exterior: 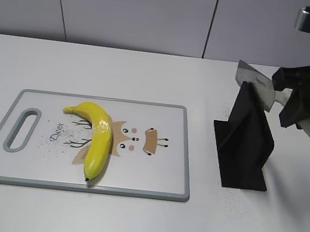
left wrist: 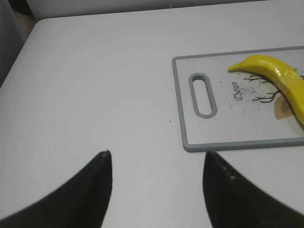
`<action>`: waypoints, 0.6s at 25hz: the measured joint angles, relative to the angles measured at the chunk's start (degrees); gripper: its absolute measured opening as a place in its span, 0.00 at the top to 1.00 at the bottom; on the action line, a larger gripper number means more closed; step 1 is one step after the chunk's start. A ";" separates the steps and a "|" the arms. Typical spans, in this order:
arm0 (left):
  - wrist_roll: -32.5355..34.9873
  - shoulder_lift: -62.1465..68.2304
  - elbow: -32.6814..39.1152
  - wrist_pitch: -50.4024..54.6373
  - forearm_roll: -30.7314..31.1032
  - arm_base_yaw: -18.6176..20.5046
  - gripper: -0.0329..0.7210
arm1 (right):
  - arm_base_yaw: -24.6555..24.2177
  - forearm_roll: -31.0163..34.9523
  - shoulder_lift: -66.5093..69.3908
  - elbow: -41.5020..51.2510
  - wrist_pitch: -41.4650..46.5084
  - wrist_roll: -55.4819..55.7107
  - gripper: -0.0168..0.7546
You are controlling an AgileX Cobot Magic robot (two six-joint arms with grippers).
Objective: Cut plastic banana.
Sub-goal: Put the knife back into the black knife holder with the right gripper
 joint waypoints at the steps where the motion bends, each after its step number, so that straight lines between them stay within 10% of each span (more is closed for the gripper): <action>1: 0.00 0.00 0.00 0.00 0.00 0.00 0.19 | 0.00 -0.09 0.02 0.00 0.72 0.00 0.77; 15: 0.00 0.00 0.00 0.00 0.00 0.00 0.27 | 0.00 5.37 5.98 0.00 10.95 -1.24 0.76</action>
